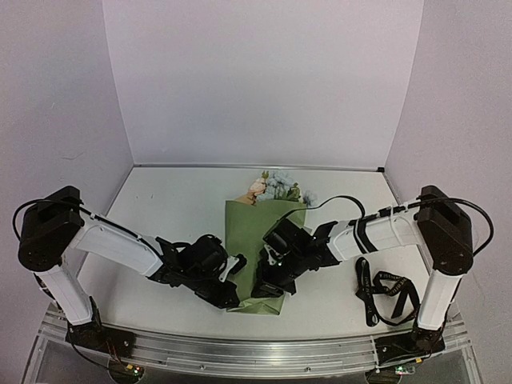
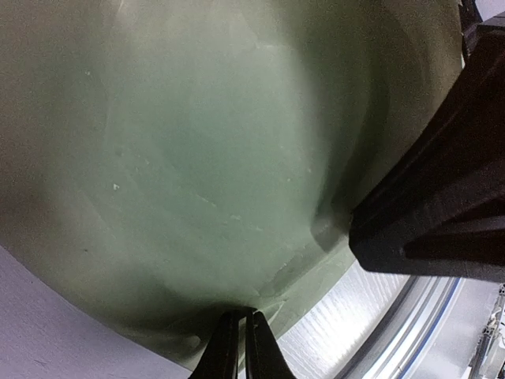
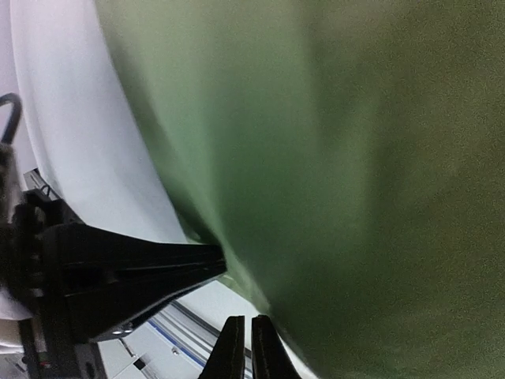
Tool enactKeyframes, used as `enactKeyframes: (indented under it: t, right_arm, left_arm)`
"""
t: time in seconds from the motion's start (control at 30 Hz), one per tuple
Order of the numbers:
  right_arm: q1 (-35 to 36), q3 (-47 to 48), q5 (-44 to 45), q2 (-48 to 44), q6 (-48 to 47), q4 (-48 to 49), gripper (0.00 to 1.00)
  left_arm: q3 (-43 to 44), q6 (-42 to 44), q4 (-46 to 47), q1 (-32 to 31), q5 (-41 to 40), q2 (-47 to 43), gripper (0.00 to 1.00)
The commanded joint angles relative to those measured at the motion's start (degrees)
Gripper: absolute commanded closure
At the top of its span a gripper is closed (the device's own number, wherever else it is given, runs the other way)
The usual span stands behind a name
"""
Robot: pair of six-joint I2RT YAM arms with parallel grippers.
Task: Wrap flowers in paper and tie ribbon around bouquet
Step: Press the fold line on the folded wrapping paper.
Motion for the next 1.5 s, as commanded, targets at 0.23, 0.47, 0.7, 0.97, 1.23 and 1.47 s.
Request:
enactKeyframes:
  t: [0.23, 0.47, 0.7, 0.97, 1.23, 1.47]
  right_arm:
    - [-2.59, -4.36, 1.31, -1.57, -2.05, -2.0, 0.95]
    - [-3.83, -6.25, 1.56, -2.23, -2.38, -2.57, 0.96]
    - [-4.01, -8.45, 2.14, -2.95, -2.78, -2.5, 0.96]
    - [-3.99, -8.38, 1.91, -3.4, -2.9, -2.39, 0.96]
    - [-4.02, -8.92, 1.6, -3.13, -2.91, -2.38, 0.96]
    - [-4.01, -9.32, 0.93, -2.75, -3.08, -2.1, 0.97]
  left_arm:
    - [-1.98, 0.06, 1.4, 0.11, 0.71, -2.74, 0.96]
    - [-2.8, -0.07, 1.31, 0.09, 0.88, -3.19, 0.96]
    - [-1.3, 0.61, 0.07, 0.1, 1.13, -3.87, 0.96]
    - [5.32, 2.61, -2.8, 0.2, -0.67, -6.31, 0.92]
    - [5.54, 1.13, 2.63, 5.31, 6.21, -0.94, 0.89]
    - [3.14, -5.09, 10.18, 10.87, 14.74, 4.79, 0.87]
